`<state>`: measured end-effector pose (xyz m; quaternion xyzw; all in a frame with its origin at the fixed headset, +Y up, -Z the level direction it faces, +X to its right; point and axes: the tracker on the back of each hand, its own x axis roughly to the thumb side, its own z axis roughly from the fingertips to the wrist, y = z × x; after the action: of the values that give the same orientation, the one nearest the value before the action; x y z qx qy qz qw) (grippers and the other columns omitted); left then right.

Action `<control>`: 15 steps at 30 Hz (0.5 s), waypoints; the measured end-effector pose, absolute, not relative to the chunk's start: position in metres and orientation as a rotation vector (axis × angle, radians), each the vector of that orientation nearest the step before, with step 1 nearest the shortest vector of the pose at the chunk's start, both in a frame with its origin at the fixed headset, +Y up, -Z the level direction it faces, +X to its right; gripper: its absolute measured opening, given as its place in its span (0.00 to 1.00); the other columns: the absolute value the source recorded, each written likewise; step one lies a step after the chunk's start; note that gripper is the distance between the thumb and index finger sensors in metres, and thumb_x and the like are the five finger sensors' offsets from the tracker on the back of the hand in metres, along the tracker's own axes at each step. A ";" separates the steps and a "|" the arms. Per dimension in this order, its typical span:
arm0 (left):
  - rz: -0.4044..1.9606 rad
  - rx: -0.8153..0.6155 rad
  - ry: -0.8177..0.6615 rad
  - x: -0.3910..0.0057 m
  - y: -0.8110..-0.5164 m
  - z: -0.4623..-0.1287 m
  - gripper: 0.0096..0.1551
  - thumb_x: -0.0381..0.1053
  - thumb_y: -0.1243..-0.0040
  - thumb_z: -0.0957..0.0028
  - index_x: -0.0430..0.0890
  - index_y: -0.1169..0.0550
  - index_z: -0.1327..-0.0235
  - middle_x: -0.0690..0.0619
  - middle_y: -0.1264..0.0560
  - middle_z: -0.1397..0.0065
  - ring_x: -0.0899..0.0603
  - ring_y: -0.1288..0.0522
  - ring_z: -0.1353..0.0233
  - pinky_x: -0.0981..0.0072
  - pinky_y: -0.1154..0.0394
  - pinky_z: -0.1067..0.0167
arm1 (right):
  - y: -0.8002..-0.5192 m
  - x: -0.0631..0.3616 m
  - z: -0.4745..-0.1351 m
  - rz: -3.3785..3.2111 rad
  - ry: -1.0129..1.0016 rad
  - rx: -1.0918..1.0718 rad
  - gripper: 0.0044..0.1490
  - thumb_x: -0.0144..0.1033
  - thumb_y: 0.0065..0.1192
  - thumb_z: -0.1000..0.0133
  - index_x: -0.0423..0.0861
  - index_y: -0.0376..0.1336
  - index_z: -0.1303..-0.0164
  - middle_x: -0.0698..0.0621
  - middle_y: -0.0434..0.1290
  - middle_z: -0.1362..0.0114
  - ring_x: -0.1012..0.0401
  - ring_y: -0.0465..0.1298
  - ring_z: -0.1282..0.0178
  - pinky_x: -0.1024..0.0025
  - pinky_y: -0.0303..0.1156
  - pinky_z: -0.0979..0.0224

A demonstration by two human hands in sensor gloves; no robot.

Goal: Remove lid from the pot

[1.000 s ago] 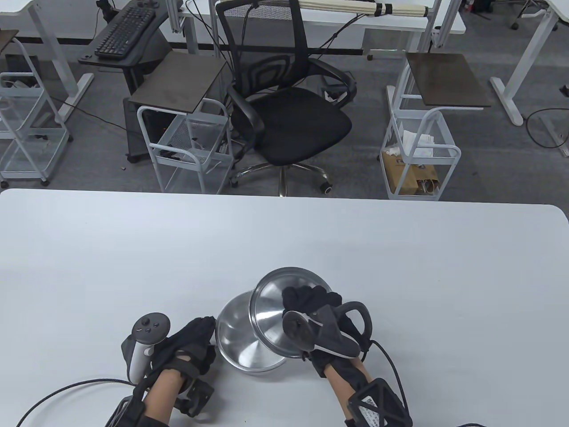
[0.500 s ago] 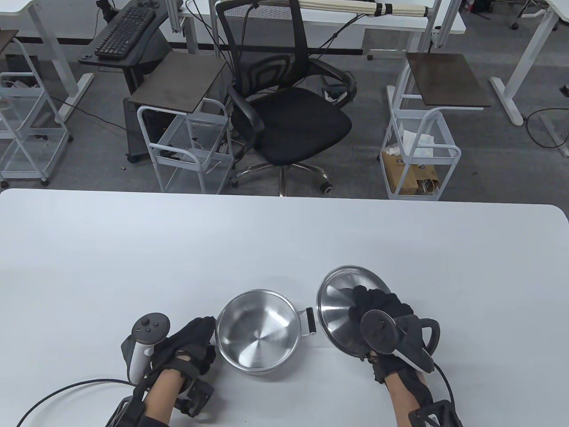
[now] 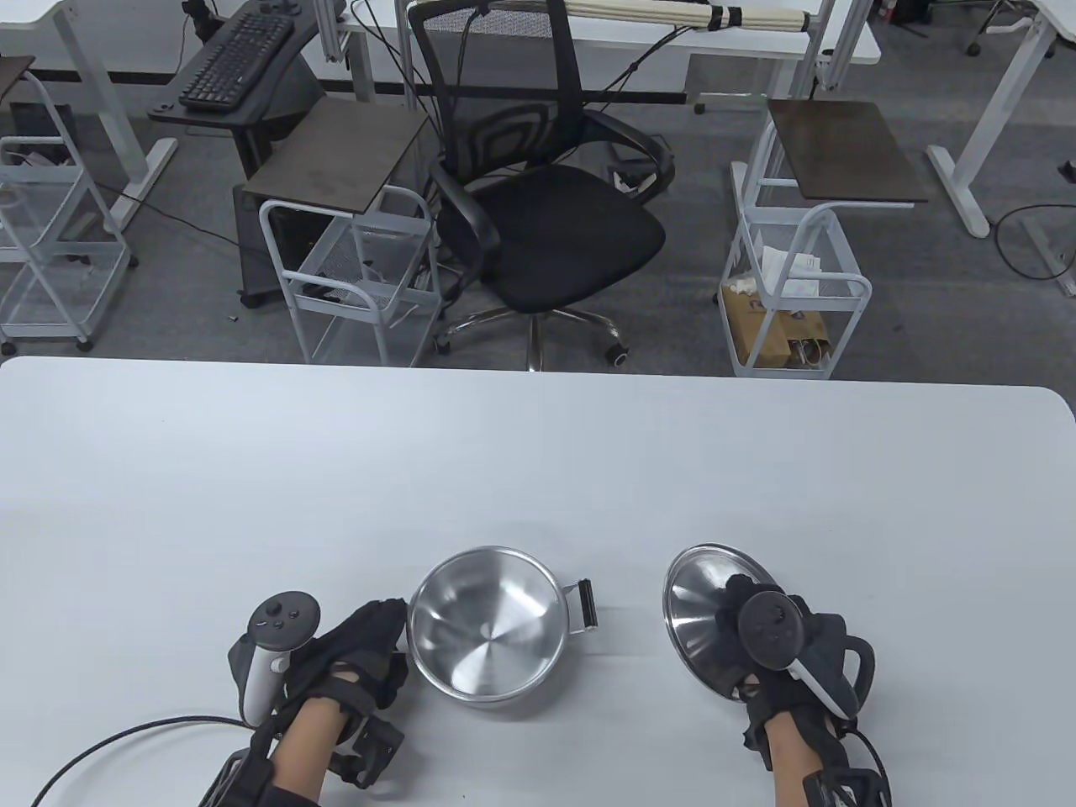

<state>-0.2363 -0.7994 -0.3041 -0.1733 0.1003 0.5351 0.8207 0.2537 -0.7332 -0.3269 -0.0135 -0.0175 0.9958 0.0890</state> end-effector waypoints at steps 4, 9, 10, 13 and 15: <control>1.141 -0.371 0.212 -0.236 -0.799 -0.304 0.31 0.66 0.49 0.38 0.44 0.24 0.37 0.69 0.20 0.56 0.51 0.16 0.70 0.60 0.21 0.73 | -0.742 0.256 -0.329 2.977 0.000 -0.066 0.30 0.25 0.74 0.63 0.48 0.69 0.48 0.57 0.79 0.50 0.71 0.79 0.60 0.68 0.74 0.45; 1.141 -0.371 0.212 -0.237 -0.799 -0.304 0.31 0.66 0.49 0.38 0.44 0.24 0.37 0.69 0.20 0.55 0.51 0.16 0.70 0.60 0.21 0.73 | -0.750 0.256 -0.331 2.984 0.068 -0.075 0.30 0.25 0.74 0.63 0.48 0.69 0.48 0.57 0.79 0.50 0.71 0.79 0.60 0.68 0.74 0.45; 1.141 -0.371 0.213 -0.237 -0.799 -0.304 0.31 0.66 0.49 0.38 0.44 0.24 0.37 0.69 0.20 0.55 0.51 0.16 0.70 0.60 0.21 0.73 | -0.751 0.256 -0.332 2.982 0.074 -0.073 0.30 0.25 0.74 0.63 0.48 0.69 0.48 0.56 0.79 0.51 0.71 0.79 0.60 0.68 0.74 0.45; 1.142 -0.372 0.214 -0.237 -0.800 -0.304 0.31 0.66 0.49 0.38 0.44 0.24 0.37 0.69 0.20 0.55 0.51 0.16 0.70 0.60 0.21 0.73 | -0.752 0.253 -0.332 3.003 0.079 -0.070 0.30 0.25 0.74 0.62 0.48 0.69 0.48 0.56 0.79 0.51 0.71 0.79 0.61 0.69 0.74 0.45; 1.143 -0.371 0.217 -0.237 -0.800 -0.304 0.31 0.66 0.49 0.38 0.44 0.24 0.37 0.69 0.20 0.56 0.51 0.16 0.70 0.60 0.21 0.73 | -0.754 0.250 -0.332 3.020 0.080 -0.057 0.29 0.25 0.74 0.61 0.47 0.70 0.48 0.56 0.80 0.51 0.71 0.79 0.61 0.69 0.75 0.46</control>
<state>-0.2368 -0.7997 -0.3040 -0.1742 0.1017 0.5366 0.8194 0.2504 -0.7536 -0.3318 -0.0188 0.0263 0.9977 0.0600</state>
